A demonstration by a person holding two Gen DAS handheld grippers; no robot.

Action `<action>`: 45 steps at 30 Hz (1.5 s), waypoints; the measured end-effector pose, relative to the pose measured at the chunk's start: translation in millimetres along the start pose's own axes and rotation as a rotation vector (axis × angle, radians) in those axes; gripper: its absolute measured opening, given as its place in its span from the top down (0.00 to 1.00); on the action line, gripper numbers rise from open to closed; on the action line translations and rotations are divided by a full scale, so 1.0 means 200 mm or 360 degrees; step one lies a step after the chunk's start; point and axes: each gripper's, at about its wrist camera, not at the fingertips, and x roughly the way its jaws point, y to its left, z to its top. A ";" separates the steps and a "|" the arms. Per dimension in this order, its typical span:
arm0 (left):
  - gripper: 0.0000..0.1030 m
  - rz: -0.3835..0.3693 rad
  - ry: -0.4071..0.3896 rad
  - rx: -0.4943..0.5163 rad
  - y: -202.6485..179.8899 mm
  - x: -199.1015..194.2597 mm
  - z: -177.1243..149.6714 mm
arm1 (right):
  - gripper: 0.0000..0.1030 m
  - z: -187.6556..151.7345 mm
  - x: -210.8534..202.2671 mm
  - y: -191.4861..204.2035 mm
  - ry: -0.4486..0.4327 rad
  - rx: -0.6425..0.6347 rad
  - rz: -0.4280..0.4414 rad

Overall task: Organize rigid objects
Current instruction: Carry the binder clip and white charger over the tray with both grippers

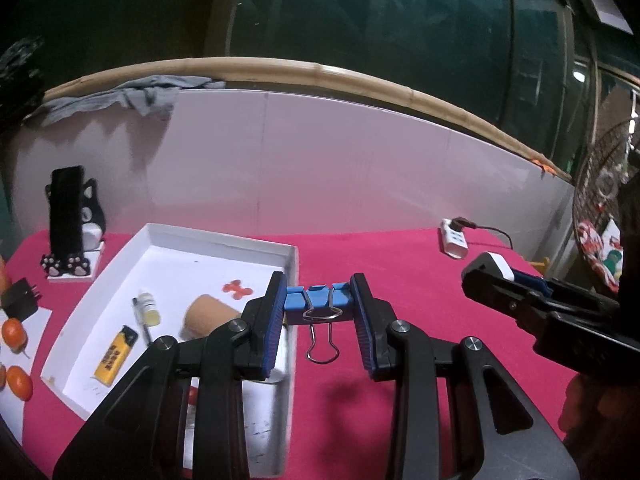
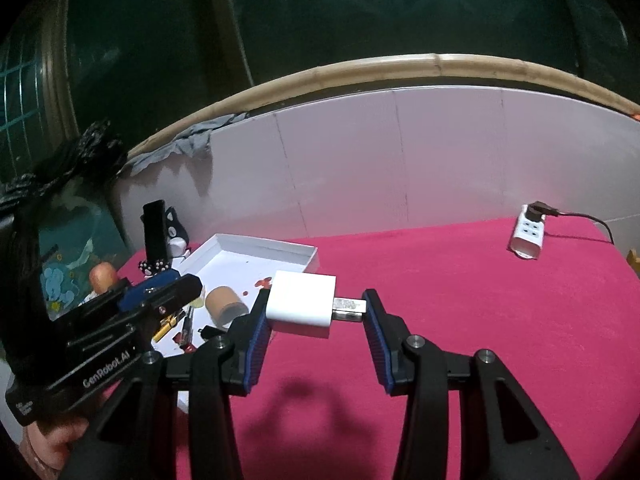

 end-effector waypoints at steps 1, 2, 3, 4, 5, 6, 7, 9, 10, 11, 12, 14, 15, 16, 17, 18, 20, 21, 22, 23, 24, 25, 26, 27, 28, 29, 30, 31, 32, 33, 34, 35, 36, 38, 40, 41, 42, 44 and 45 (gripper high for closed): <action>0.69 0.0012 -0.0005 -0.0009 0.02 -0.01 0.00 | 0.57 0.00 0.01 0.01 0.0004 -0.0007 0.0003; 0.69 0.0022 -0.0009 -0.0014 0.03 -0.01 -0.01 | 0.57 0.00 0.01 0.03 0.0008 -0.0015 0.0006; 0.69 0.0037 -0.0014 -0.0019 0.05 -0.02 -0.01 | 0.57 0.01 0.02 0.04 0.0012 -0.0022 0.0010; 0.69 0.0053 -0.0018 -0.0026 0.07 -0.02 -0.01 | 0.57 0.01 0.03 0.06 0.0017 -0.0033 0.0017; 0.69 0.0062 -0.0021 -0.0033 0.09 -0.03 -0.01 | 0.57 0.01 0.03 0.07 0.0020 -0.0040 0.0019; 0.69 0.0069 -0.0023 -0.0043 0.10 -0.03 -0.02 | 0.57 0.01 0.04 0.08 0.0025 -0.0052 0.0023; 0.69 0.0078 -0.0025 -0.0057 0.13 -0.04 -0.02 | 0.57 0.02 0.05 0.10 0.0027 -0.0060 0.0026; 0.69 0.0092 -0.0030 -0.0079 0.17 -0.05 -0.02 | 0.57 0.02 0.06 0.12 0.0033 -0.0080 0.0032; 0.69 0.0097 -0.0031 -0.0091 0.19 -0.05 -0.03 | 0.57 0.02 0.07 0.14 0.0035 -0.0087 0.0034; 0.69 0.0100 -0.0033 -0.0100 0.20 -0.06 -0.03 | 0.57 0.03 0.07 0.15 0.0038 -0.0094 0.0036; 0.69 0.0105 -0.0037 -0.0110 0.22 -0.06 -0.03 | 0.57 0.03 0.08 0.16 0.0040 -0.0101 0.0038; 0.69 0.0111 -0.0044 -0.0123 0.25 -0.07 -0.03 | 0.57 0.04 0.09 0.19 0.0045 -0.0118 0.0044; 0.69 0.0113 -0.0046 -0.0130 0.26 -0.08 -0.03 | 0.57 0.04 0.10 0.20 0.0047 -0.0125 0.0047; 0.69 0.0115 -0.0048 -0.0135 0.27 -0.08 -0.03 | 0.57 0.04 0.10 0.21 0.0049 -0.0133 0.0049; 0.69 0.0118 -0.0052 -0.0143 0.29 -0.08 -0.03 | 0.57 0.04 0.11 0.23 0.0052 -0.0140 0.0051; 0.69 0.0119 -0.0053 -0.0149 0.30 -0.09 -0.03 | 0.57 0.04 0.11 0.24 0.0056 -0.0150 0.0054; 0.69 0.0123 -0.0055 -0.0161 0.32 -0.09 -0.04 | 0.57 0.04 0.12 0.26 0.0064 -0.0167 0.0060; 0.69 0.0127 -0.0055 -0.0168 0.33 -0.09 -0.04 | 0.57 0.04 0.13 0.28 0.0068 -0.0176 0.0062; 0.69 0.0130 -0.0054 -0.0174 0.34 -0.09 -0.04 | 0.57 0.04 0.13 0.29 0.0072 -0.0182 0.0063; 0.69 0.0134 -0.0055 -0.0182 0.35 -0.10 -0.05 | 0.57 0.04 0.14 0.30 0.0076 -0.0193 0.0066; 0.69 0.0140 -0.0055 -0.0190 0.37 -0.10 -0.05 | 0.57 0.04 0.15 0.32 0.0080 -0.0204 0.0068; 0.69 0.0145 -0.0056 -0.0199 0.38 -0.10 -0.05 | 0.57 0.04 0.16 0.33 0.0083 -0.0213 0.0070; 0.69 0.0149 -0.0056 -0.0206 0.40 -0.10 -0.06 | 0.57 0.04 0.16 0.34 0.0085 -0.0219 0.0072; 0.69 0.0155 -0.0055 -0.0214 0.41 -0.11 -0.06 | 0.57 0.04 0.17 0.35 0.0086 -0.0225 0.0075; 0.69 0.0162 -0.0055 -0.0222 0.43 -0.11 -0.06 | 0.57 0.04 0.17 0.36 0.0088 -0.0233 0.0078; 0.69 0.0168 -0.0055 -0.0230 0.45 -0.11 -0.07 | 0.57 0.04 0.18 0.36 0.0091 -0.0240 0.0081; 0.69 0.0172 -0.0054 -0.0237 0.46 -0.11 -0.07 | 0.57 0.04 0.19 0.38 0.0096 -0.0246 0.0084; 0.69 0.0178 -0.0053 -0.0244 0.47 -0.11 -0.08 | 0.57 0.04 0.20 0.39 0.0102 -0.0250 0.0088; 0.69 0.0182 -0.0051 -0.0250 0.49 -0.11 -0.08 | 0.57 0.04 0.21 0.40 0.0108 -0.0254 0.0091; 0.69 0.0187 -0.0049 -0.0257 0.50 -0.11 -0.09 | 0.57 0.04 0.22 0.40 0.0114 -0.0257 0.0093; 0.69 0.0190 -0.0047 -0.0261 0.51 -0.11 -0.09 | 0.57 0.04 0.23 0.42 0.0123 -0.0263 0.0095; 0.69 0.0193 -0.0045 -0.0266 0.52 -0.11 -0.09 | 0.57 0.04 0.23 0.42 0.0128 -0.0266 0.0097; 0.69 0.0195 -0.0043 -0.0269 0.53 -0.11 -0.10 | 0.57 0.04 0.24 0.43 0.0133 -0.0271 0.0099; 0.69 0.0200 -0.0039 -0.0277 0.55 -0.10 -0.11 | 0.57 0.03 0.25 0.46 0.0142 -0.0285 0.0103; 0.69 0.0203 -0.0034 -0.0285 0.56 -0.10 -0.12 | 0.57 0.03 0.26 0.47 0.0150 -0.0293 0.0106; 0.69 0.0205 -0.0031 -0.0290 0.57 -0.10 -0.12 | 0.57 0.03 0.27 0.48 0.0154 -0.0296 0.0108; 0.69 0.0208 -0.0028 -0.0293 0.58 -0.09 -0.12 | 0.57 0.03 0.28 0.48 0.0158 -0.0299 0.0109; 0.69 0.0214 -0.0022 -0.0296 0.60 -0.09 -0.13 | 0.57 0.03 0.29 0.50 0.0167 -0.0305 0.0115; 0.69 0.0218 -0.0020 -0.0295 0.61 -0.08 -0.13 | 0.57 0.03 0.30 0.51 0.0171 -0.0308 0.0116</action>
